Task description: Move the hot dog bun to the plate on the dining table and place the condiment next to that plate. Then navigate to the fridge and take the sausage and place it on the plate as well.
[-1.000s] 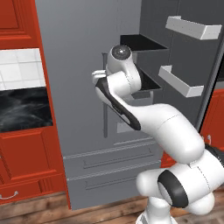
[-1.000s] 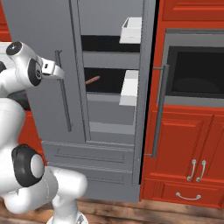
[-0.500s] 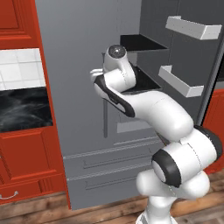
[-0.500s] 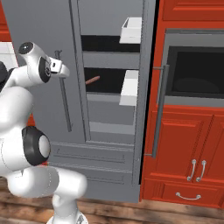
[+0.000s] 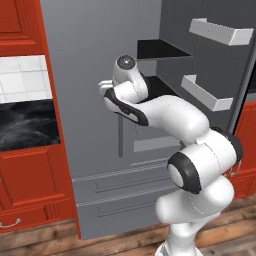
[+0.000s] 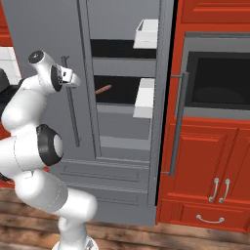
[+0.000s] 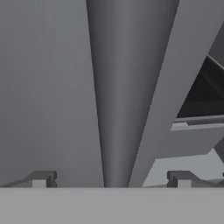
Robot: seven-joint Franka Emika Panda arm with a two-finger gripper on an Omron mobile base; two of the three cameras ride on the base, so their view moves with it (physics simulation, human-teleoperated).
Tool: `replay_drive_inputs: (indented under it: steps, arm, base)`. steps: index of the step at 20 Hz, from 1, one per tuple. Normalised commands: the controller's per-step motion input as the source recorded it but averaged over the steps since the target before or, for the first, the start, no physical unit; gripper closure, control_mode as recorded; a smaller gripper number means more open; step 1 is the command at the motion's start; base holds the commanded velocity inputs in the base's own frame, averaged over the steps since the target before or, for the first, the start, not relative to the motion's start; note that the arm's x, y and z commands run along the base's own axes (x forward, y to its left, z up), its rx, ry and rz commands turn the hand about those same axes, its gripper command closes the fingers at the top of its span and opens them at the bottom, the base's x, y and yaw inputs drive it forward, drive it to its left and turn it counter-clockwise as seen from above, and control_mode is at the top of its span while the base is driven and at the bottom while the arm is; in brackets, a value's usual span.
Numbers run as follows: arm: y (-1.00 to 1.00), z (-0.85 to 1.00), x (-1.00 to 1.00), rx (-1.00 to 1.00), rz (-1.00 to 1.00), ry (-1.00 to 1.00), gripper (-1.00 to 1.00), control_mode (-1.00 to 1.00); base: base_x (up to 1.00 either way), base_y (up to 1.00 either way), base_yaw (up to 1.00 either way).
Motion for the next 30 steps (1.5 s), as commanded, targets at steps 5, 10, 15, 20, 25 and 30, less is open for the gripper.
replay_drive_inputs:
  steps: [5,10,15,20,25,30]
  arm:
    - [0.06,-0.20,0.46,0.00,0.00,0.00,-1.00,-1.00]
    - [0.00,-0.15,0.38,0.06,0.00,-0.03,-1.00,-1.00]
    - [0.00,-0.27,0.36,0.04,0.00,-0.06,1.00,-1.00]
    - [0.00,-0.27,0.31,0.04,0.01,-0.13,1.00,-1.00]
    - [0.00,-0.20,0.13,0.02,0.01,-0.12,1.00,-1.00]
    - [0.11,-0.01,-0.72,0.00,0.00,-0.10,1.00,-1.00]
  base:
    - [0.00,0.00,0.00]
    - [0.00,0.00,0.00]
    - [0.00,0.00,0.00]
    - [0.00,0.00,0.00]
    - [0.00,0.00,0.00]
    - [0.00,0.00,0.00]
